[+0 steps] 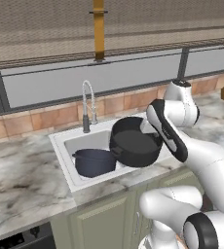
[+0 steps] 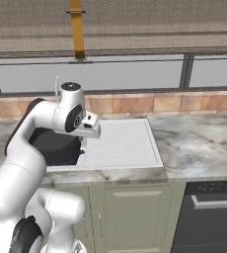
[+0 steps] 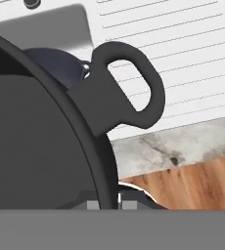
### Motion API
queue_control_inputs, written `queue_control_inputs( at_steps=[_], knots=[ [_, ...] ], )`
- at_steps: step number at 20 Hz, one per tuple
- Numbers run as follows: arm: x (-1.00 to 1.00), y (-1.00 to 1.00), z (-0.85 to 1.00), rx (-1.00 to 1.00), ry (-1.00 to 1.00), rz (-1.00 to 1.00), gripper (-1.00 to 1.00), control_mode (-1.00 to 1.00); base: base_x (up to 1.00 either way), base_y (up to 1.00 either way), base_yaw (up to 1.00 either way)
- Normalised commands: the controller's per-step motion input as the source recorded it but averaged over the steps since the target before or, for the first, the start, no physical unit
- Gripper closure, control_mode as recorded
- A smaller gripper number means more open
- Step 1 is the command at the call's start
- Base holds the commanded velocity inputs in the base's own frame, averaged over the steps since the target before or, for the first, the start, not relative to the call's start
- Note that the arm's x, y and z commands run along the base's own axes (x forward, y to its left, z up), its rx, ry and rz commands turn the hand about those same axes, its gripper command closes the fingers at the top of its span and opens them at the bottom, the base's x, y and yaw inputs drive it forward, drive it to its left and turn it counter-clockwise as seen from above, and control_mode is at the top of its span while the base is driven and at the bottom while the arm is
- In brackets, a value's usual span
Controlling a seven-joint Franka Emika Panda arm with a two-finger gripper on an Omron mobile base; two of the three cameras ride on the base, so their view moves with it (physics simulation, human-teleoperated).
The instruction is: Pick the pot and pot and place them in the sink. Then turn on the water.
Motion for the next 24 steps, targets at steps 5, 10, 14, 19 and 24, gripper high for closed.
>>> queue_control_inputs(
  at_steps=[5,10,14,19,24],
  knots=[
    [-0.02,0.00,-0.12,0.10,0.01,0.27,1.00,-1.00,0.00,0.00,0.00],
    [0.00,0.01,-0.11,-0.02,0.19,0.19,1.00,-1.00,0.00,0.00,0.00],
    [0.00,0.11,-0.06,-0.06,0.32,0.14,1.00,-1.00,0.00,0.00,0.00],
    [0.00,0.09,-0.01,-0.05,0.28,0.11,1.00,-1.00,0.00,0.00,0.00],
    [0.19,0.17,-0.14,0.00,0.11,0.02,1.00,-1.00,0.00,0.00,0.00]
  ],
)
